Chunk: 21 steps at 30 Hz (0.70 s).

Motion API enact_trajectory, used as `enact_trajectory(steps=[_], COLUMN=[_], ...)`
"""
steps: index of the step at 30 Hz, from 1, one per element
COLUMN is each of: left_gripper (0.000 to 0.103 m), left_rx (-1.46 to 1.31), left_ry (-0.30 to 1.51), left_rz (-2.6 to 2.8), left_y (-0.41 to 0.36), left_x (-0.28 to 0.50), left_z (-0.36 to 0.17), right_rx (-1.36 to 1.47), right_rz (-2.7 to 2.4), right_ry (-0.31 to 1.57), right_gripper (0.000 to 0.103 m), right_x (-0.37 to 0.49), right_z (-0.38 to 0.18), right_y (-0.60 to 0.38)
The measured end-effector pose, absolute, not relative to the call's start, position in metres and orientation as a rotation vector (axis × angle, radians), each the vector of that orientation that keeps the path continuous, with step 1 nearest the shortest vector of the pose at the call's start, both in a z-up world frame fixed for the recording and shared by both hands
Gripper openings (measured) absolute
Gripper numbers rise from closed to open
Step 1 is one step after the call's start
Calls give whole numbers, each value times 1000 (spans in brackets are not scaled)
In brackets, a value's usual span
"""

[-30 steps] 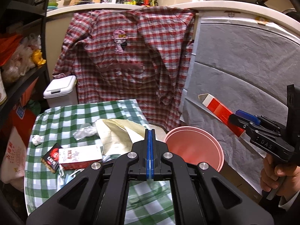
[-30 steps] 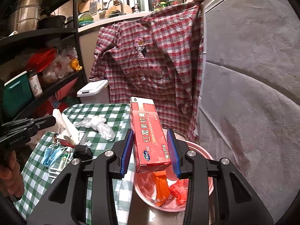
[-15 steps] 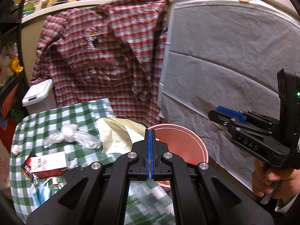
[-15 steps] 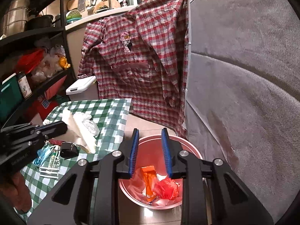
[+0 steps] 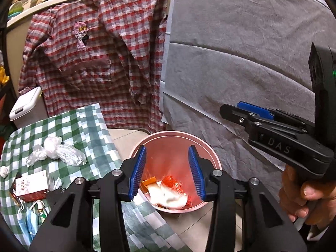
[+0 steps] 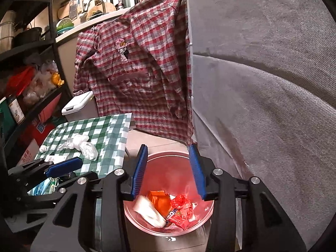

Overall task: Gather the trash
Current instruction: 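Carry the red box over the pink bucket and open the right tool, then move both tools back over the table toward the remaining trash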

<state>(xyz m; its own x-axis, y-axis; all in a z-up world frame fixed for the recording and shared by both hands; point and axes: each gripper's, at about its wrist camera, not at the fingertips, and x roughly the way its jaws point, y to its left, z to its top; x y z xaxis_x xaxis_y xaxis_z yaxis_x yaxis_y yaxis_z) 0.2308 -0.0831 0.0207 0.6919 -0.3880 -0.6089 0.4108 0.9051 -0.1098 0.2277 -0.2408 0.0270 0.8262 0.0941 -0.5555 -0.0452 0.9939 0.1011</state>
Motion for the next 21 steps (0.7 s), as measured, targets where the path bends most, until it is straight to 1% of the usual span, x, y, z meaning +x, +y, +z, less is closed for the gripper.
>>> enact_trajectory(steps=[2, 7, 10, 21], left_gripper=[36, 33, 30, 25], left_rx=[31, 26, 23, -16], left_ry=[668, 653, 641, 609], left_rz=[-439, -415, -401, -331], left_y=[-79, -67, -59, -4], left_x=[232, 229, 225, 214], left_z=[22, 27, 31, 44], right_rx=[83, 63, 54, 32], right_rz=[75, 86, 92, 137], right_ry=[594, 578, 565, 548], right_gripper=[42, 42, 42, 42], right_x=[228, 224, 221, 214], right_z=[27, 29, 30, 33], right_y=[-241, -235, -230, -205])
